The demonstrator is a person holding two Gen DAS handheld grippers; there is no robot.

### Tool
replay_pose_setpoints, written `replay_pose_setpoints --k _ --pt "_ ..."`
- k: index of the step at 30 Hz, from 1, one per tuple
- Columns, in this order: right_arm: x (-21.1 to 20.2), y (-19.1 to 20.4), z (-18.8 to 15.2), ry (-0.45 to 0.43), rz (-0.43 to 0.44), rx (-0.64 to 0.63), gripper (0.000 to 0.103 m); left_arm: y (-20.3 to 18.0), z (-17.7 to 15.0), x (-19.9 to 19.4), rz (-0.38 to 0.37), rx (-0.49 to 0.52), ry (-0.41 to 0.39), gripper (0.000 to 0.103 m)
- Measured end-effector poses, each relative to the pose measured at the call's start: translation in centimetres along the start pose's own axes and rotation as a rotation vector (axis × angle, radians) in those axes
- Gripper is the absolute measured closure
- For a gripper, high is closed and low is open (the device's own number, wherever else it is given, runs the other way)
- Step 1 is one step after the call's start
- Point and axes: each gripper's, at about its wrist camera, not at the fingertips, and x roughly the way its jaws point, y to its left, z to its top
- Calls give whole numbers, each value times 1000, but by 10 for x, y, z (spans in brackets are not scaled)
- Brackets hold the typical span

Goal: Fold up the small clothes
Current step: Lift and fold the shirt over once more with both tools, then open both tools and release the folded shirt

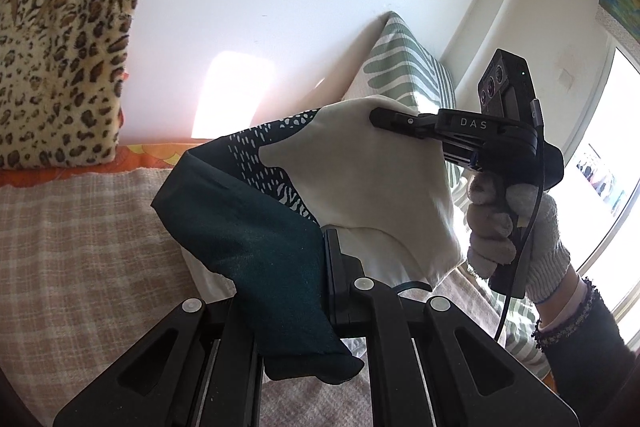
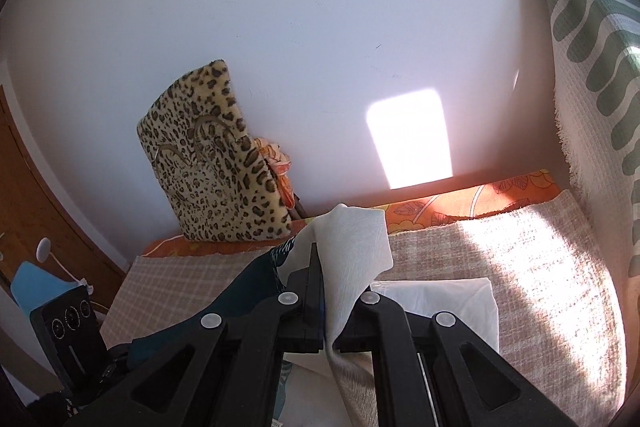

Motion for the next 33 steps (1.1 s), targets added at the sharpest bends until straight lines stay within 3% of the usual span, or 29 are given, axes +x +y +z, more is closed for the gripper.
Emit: replay_pose_setpoints --k 9,19,22,23,24,28,33 --pt "28 -42 -9 52 -44 14 103 3 -25 35 3 -16 80 97" --pt "51 -80 -18 100 -122 -9 101 6 -41 40 59 26 143 95" --pt "56 -85 -19 124 -204 -38 88 11 -45 37 93 17 166 84" --pt "57 -88 -20 128 -241 -46 70 14 -46 35 100 10 180 77" --pt "57 -89 -20 129 -287 -53 62 15 -47 33 105 6 188 74" --pt "52 -95 -22 123 -408 -70 62 18 -52 20 142 16 207 63" --pt "41 -82 -26 54 -464 -123 62 12 -52 2 170 68 177 62"
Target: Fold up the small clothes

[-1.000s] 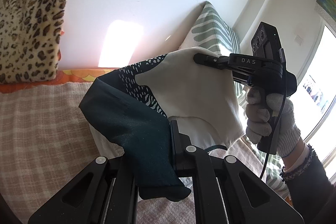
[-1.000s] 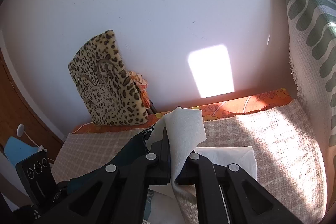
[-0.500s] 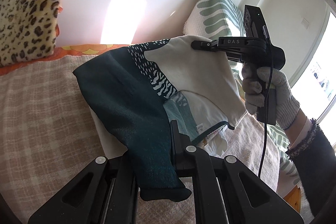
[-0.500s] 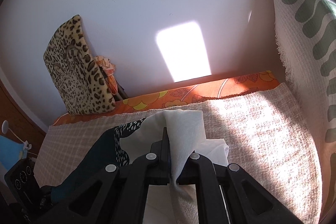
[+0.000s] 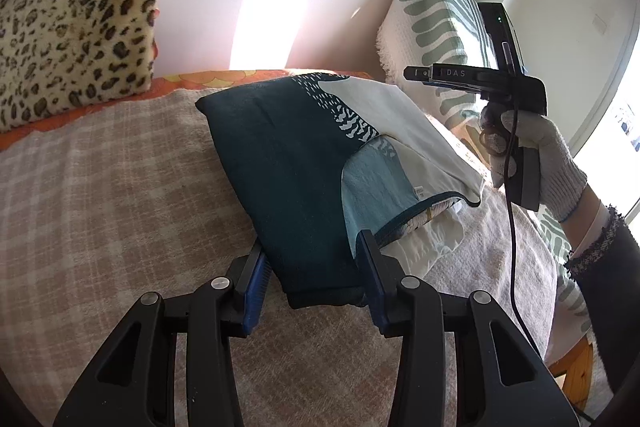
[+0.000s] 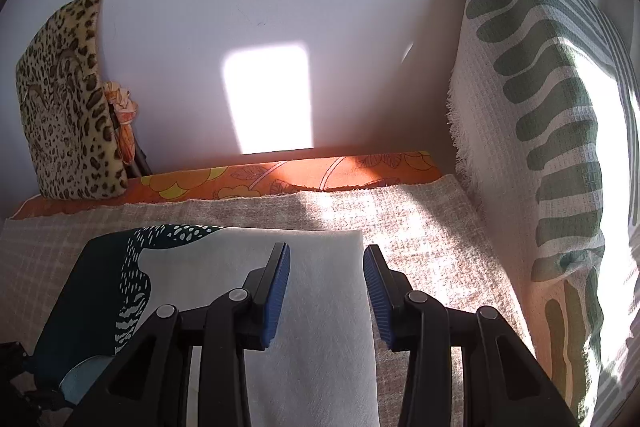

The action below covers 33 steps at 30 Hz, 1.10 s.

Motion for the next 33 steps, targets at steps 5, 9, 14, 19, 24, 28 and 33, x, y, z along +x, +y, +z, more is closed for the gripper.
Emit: replay_pose_setpoints --k 5,9,14,19,24,28,33 --pt "-4 29 -2 -20 91 -43 63 -11 -1 -19 61 87 -40 62" --pt "-3 51 -5 -16 137 -71 63 -16 -2 -32 89 121 -72 52" --pt "12 80 -4 0 167 -102 57 -13 -3 -42 120 119 -86 46" --pt "44 76 -11 79 164 -70 55 -13 -4 -57 145 126 -114 40" --pt "58 51 -22 103 259 60 55 -13 -5 -64 153 143 -126 40" --pt "64 39 -28 116 302 131 55 -12 -5 -67 158 143 -131 40" --pt "48 43 -23 91 249 134 54 -11 -7 -78 155 141 -143 34"
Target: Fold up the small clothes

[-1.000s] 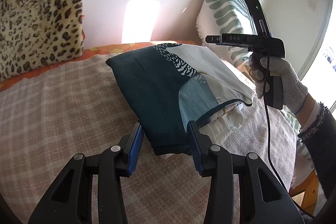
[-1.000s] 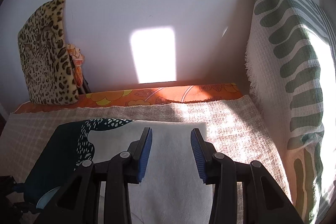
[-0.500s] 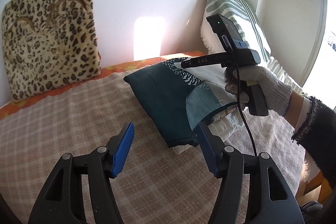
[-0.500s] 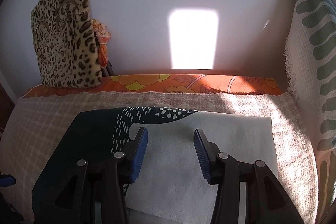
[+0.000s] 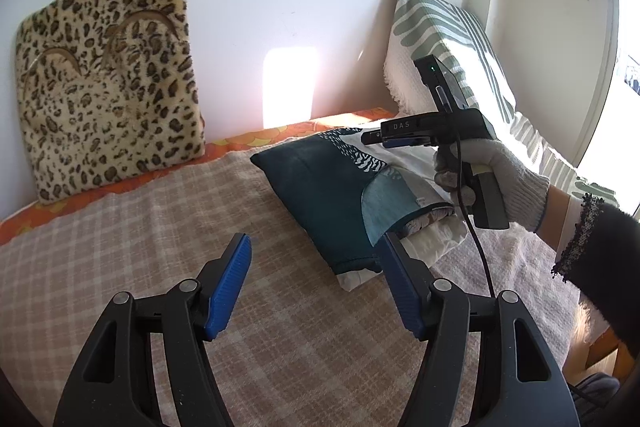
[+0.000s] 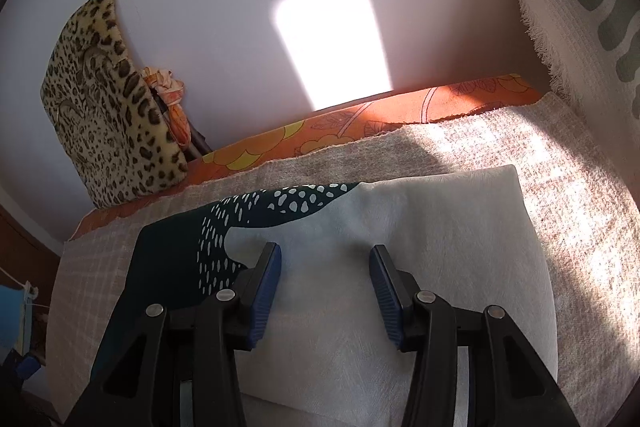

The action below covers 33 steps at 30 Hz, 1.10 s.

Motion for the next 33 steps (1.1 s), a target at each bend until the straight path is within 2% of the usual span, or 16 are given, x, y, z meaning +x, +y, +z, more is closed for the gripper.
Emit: replay_pose_setpoints --k 4,6,10,15,24,29,33 --pt "-23 13 0 -41 -28 -19 51 0 0 -15 2 3 -21 31" --pt "-37 22 -3 -69 -41 -37 44 0 0 -22 0 5 -30 30" --pt "-66 42 -14 -120 -55 -69 38 1 -1 -41 0 7 -51 24" --pt "-105 65 -34 -188 -88 -79 22 4 -5 -64 7 10 -67 23" --pt "-171 108 -80 -300 -190 -89 4 9 -17 -111 45 18 -89 17" --pt "-186 133 -109 -315 -247 -110 2 10 -27 -130 76 47 -103 15" --pt "-191 153 -129 -327 -249 -108 0 20 -36 -140 77 12 -102 12"
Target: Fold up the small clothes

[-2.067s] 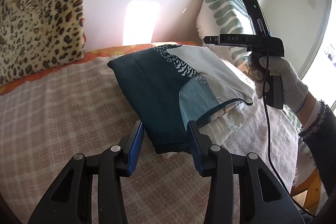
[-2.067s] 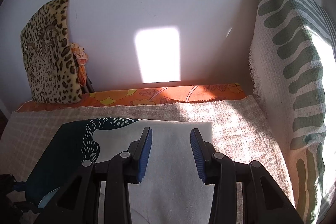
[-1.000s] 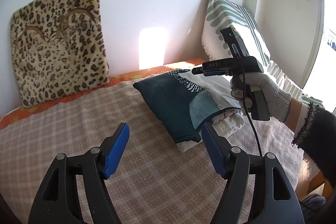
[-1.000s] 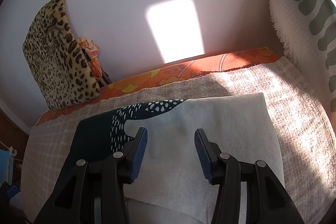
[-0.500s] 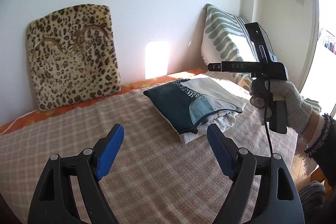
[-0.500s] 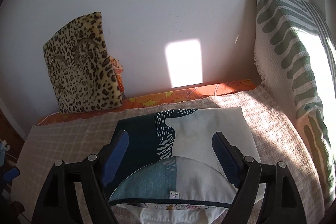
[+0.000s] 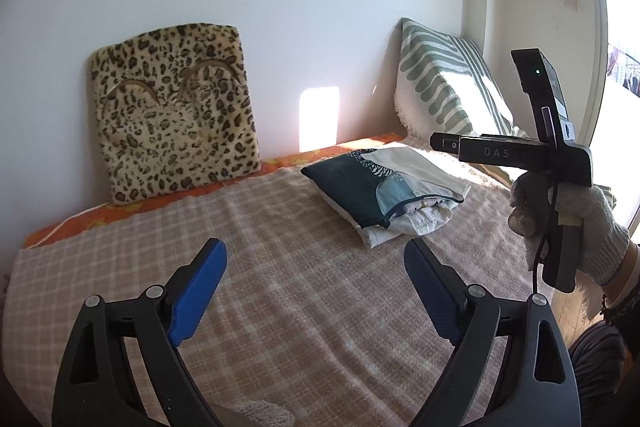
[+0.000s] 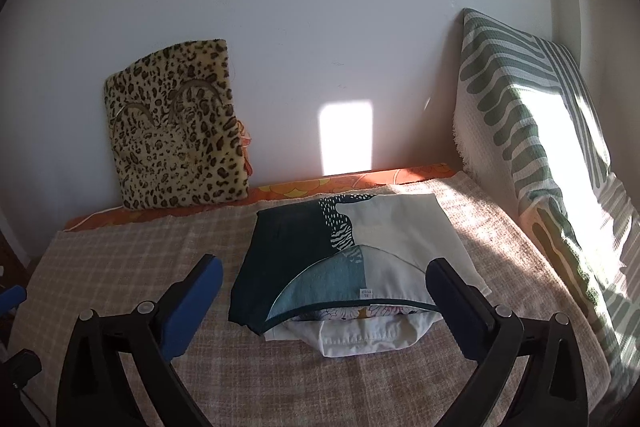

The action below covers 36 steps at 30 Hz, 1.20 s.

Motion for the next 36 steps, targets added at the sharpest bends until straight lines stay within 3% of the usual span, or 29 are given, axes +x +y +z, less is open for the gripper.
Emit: replay_pose_setpoints --k 10,12,17,36 --pt "-23 49 -24 -26 1 -50 0 27 -26 -15 51 -38 20 12" --pt "-25 55 -31 -28 3 -43 0 32 -29 -16 67 -41 19 0" --pt "-28 66 -44 -35 2 -29 0 38 -36 -15 84 -47 11 0" --pt "-16 74 -83 -79 -85 -22 0 47 -73 16 164 -31 114 0"
